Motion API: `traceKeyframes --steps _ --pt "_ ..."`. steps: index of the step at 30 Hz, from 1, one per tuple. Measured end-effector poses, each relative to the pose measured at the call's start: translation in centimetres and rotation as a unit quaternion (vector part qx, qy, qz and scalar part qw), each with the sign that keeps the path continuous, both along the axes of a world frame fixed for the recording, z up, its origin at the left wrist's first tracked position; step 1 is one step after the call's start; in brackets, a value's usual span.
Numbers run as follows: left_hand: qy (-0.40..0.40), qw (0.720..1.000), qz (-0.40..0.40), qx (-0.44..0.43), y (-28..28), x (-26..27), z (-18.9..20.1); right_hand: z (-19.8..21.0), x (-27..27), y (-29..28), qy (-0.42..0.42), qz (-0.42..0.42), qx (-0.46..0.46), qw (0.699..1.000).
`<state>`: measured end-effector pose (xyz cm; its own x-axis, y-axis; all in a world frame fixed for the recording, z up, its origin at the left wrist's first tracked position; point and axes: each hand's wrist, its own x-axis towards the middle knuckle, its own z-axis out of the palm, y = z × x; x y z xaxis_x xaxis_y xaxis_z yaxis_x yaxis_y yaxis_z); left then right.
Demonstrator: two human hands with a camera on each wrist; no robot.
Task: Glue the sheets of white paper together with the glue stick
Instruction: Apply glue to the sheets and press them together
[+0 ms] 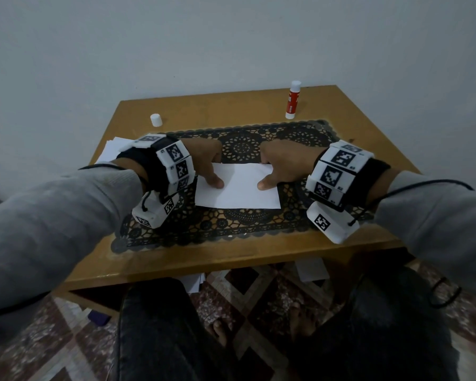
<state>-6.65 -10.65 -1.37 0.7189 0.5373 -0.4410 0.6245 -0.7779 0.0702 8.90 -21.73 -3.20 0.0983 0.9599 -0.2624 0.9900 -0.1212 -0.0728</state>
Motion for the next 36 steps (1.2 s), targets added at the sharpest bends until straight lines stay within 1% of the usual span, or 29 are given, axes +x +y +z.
traceKeyframes --steps 7,11,15,18,22,24,25,27,30,32,34,35,36 --pt "-0.022 1.000 0.014 -0.008 0.1 0.0 -0.1 -0.2 0.2 0.1 0.021 -0.010 0.012 1.000" --pt "-0.079 0.996 -0.004 -0.040 -0.1 -0.2 0.3 -0.2 0.3 0.0 0.026 -0.012 0.009 1.000" --pt "-0.119 0.993 0.010 -0.016 -0.4 -0.8 0.9 -0.2 0.3 0.0 0.025 -0.006 0.014 1.000" --pt "-0.143 0.990 -0.001 0.006 -0.5 -1.3 0.7 -0.2 0.2 -0.1 0.018 0.005 0.012 1.000" --pt "-0.211 0.977 -0.010 -0.007 -0.4 -2.2 0.9 0.0 0.1 -0.3 0.012 0.004 0.018 1.000" --pt "-0.228 0.974 -0.014 -0.007 -0.4 -2.6 0.8 0.0 0.1 -0.6 0.023 0.002 0.023 0.999" --pt "-0.233 0.972 -0.013 -0.002 -0.4 -2.7 0.7 0.0 0.2 -0.7 0.045 -0.008 0.029 0.999" --pt "-0.243 0.970 -0.008 0.005 -0.6 -2.8 0.5 0.1 0.7 -0.9 0.117 -0.047 0.046 0.991" --pt "-0.259 0.966 0.007 0.008 -0.8 -3.1 0.7 0.3 1.5 -1.5 0.238 -0.106 0.063 0.963" --pt "-0.277 0.961 0.016 -0.007 -0.6 -3.5 1.2 0.5 1.3 -2.1 0.329 -0.147 0.079 0.929" --pt "-0.300 0.953 0.028 -0.026 -0.4 -4.0 1.7 0.5 1.2 -2.8 0.431 -0.189 0.077 0.879" --pt "-0.311 0.949 0.037 -0.034 -0.3 -4.3 1.9 0.4 1.0 -3.1 0.468 -0.201 0.066 0.858" --pt "-0.321 0.945 0.053 -0.039 -0.3 -4.4 2.0 0.4 0.8 -3.4 0.491 -0.206 0.056 0.845"
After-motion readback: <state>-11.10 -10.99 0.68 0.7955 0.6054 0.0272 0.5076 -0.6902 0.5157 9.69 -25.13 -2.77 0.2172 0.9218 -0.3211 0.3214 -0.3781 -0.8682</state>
